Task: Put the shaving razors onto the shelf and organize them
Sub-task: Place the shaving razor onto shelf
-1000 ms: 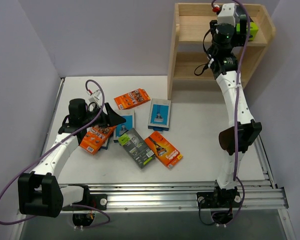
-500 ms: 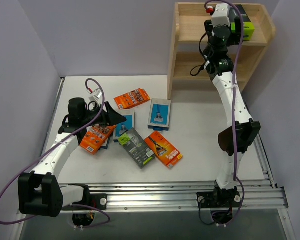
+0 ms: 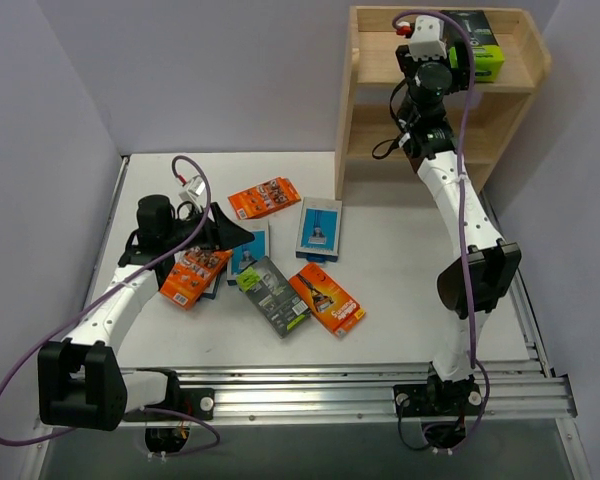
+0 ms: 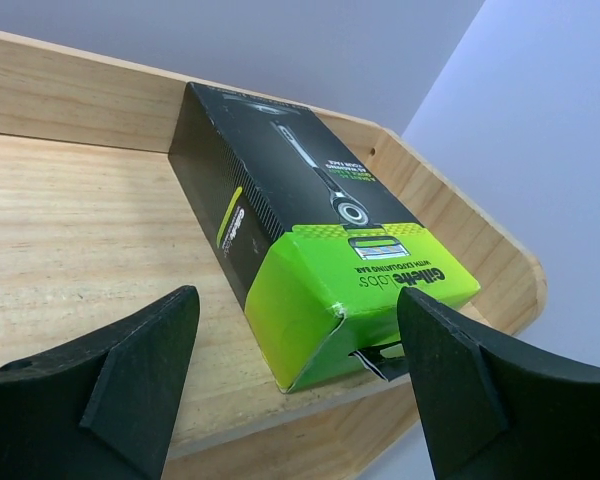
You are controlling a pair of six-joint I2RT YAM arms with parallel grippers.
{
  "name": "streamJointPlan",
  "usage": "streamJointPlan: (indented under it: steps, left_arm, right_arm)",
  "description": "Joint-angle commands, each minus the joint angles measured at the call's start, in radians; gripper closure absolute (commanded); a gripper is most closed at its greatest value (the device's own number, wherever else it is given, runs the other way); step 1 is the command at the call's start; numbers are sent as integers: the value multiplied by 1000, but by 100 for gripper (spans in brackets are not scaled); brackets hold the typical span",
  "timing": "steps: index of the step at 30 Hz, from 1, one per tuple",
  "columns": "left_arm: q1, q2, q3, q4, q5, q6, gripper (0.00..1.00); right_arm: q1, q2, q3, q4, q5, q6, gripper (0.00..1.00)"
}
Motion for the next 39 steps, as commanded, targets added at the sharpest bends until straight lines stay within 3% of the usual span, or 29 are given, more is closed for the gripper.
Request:
streamJointPlan:
  steps: [1,14,21,34,39]
  left_arm:
    - [-2,8,-1,61,32,-13,24]
    - [-2,19,0,67,40,-13,24]
    - [-1,30,2,64,45,-14,24]
    - [-4,57,-1,64,45,-16,24]
    - [-4,67,0,67,48,-17,24]
  right_arm:
    - [9,-60,-2,95,-14,-5,25]
    - [-11,146,298,-17,-21,-37,21]
    - [-46,184,290,-35,-29,1,20]
    - [-61,263,302,114,48,-120,21]
    - [-60,270,341,86,62,-112,20]
